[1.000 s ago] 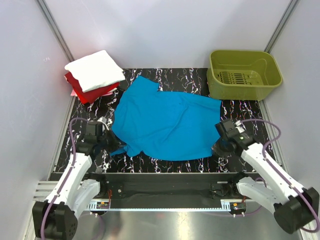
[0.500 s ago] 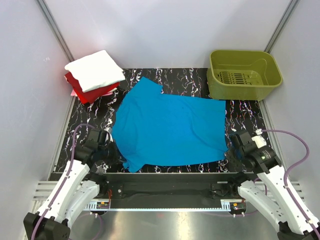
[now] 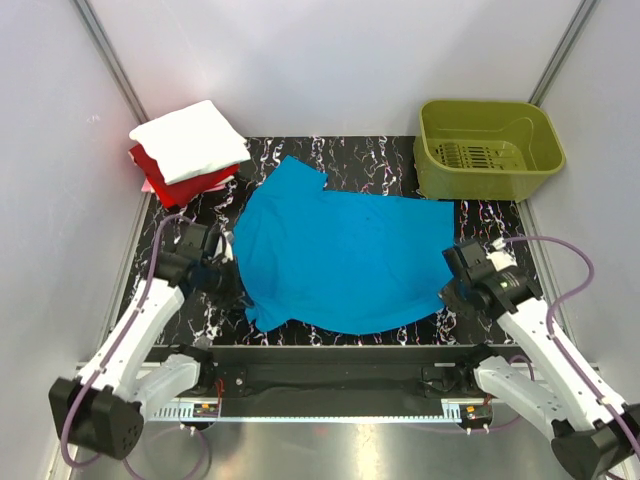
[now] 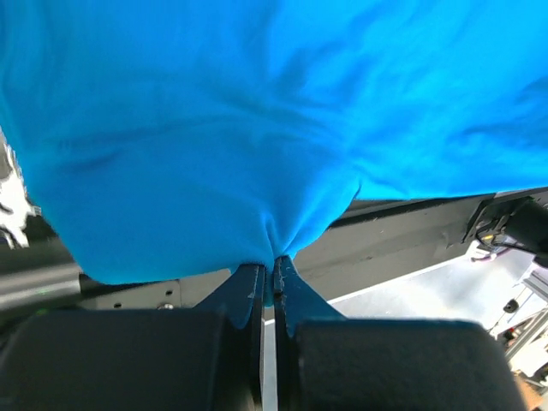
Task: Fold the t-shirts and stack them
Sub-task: Fold the tshirt
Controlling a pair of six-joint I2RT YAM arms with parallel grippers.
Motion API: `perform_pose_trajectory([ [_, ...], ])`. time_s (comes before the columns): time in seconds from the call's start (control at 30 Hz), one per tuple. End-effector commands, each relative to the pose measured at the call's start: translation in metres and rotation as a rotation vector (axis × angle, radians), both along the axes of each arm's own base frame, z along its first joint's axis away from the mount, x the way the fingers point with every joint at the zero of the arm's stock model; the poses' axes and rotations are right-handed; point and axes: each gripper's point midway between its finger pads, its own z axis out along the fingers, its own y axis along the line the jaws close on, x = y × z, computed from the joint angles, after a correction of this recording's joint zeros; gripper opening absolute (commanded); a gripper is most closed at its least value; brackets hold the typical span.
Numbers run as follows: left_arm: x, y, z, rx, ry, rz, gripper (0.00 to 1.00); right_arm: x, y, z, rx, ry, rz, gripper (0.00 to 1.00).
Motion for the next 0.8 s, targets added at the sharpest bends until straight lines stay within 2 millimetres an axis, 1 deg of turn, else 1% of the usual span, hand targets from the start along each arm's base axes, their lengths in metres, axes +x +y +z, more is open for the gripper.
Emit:
perform_pose_trajectory([
  [0.0,0.038,-0.013,0.031,-0.03,-0.118,-0.085,0.0,0.027,0.008,0.017,0.0,-0.072,0.044,0.0],
  [0.03,0.045,-0.015,0.027,-0.02,-0.087,-0.095,0.0,0.03,0.008,0.016,-0.001,-0.068,0.045,0.0],
  [0.07,0.051,-0.016,0.029,-0.016,-0.087,-0.104,0.0,0.035,0.009,0.014,0.006,-0.066,0.042,0.0],
  [0.1,0.062,-0.018,0.038,-0.015,-0.113,-0.115,0.0,0.037,0.009,0.013,0.007,-0.065,0.042,0.0],
  [0.13,0.069,-0.019,0.033,-0.003,-0.088,-0.121,0.0,0.042,0.009,0.013,0.005,-0.073,0.05,0.0],
  [0.17,0.074,-0.021,0.034,0.0,-0.087,-0.129,0.0,0.046,0.006,0.011,0.004,-0.062,0.035,0.0],
  [0.2,0.083,-0.022,0.04,0.001,-0.106,-0.141,0.0,0.049,0.005,0.01,0.002,-0.06,0.038,0.0],
  [0.23,0.089,-0.024,0.035,0.006,-0.083,-0.15,0.0,0.054,0.005,0.01,0.004,-0.066,0.048,0.0],
  [0.27,0.093,-0.025,0.035,0.009,-0.078,-0.157,0.0,0.059,0.001,0.008,0.003,-0.056,0.036,0.0],
  [0.3,0.101,-0.026,0.039,0.014,-0.093,-0.171,0.0,0.063,-0.001,0.007,-0.005,-0.057,0.045,0.0],
  [0.33,0.105,-0.027,0.033,0.022,-0.07,-0.177,0.0,0.068,-0.001,0.008,0.004,-0.065,0.045,0.0],
  [0.37,0.108,-0.027,0.032,0.028,-0.061,-0.182,0.0,0.072,-0.001,0.005,0.002,-0.052,0.048,0.0],
  [0.4,0.116,-0.027,0.03,0.038,-0.061,-0.188,0.0,0.075,-0.003,0.004,-0.001,-0.051,0.049,0.0],
  [0.47,0.123,-0.027,0.029,0.044,-0.056,-0.195,0.0,0.084,-0.002,0.001,0.004,-0.046,0.05,0.0],
  [0.5,0.13,-0.028,0.032,0.049,-0.071,-0.2,0.0,0.087,-0.004,0.0,0.001,-0.043,0.05,0.0],
  [0.53,0.133,-0.028,0.027,0.056,-0.051,-0.206,0.0,0.091,-0.003,-0.004,0.0,-0.035,0.051,0.0],
  [0.57,0.139,-0.029,0.03,0.058,-0.061,-0.215,0.0,0.094,-0.003,-0.005,0.0,-0.036,0.053,0.0],
  [0.6,0.143,-0.028,0.025,0.07,-0.044,-0.217,0.0,0.098,-0.004,-0.005,0.0,-0.041,0.051,0.0],
  [0.67,0.151,-0.028,0.027,0.079,-0.053,-0.223,0.0,0.103,-0.004,-0.009,-0.001,-0.032,0.049,0.0],
  [0.7,0.154,-0.028,0.021,0.087,-0.035,-0.225,0.0,0.104,-0.005,-0.01,-0.002,-0.028,0.05,0.0],
  [0.77,0.159,-0.028,0.023,0.091,-0.037,-0.231,0.0,0.11,-0.009,-0.012,-0.008,-0.024,0.037,0.0],
])
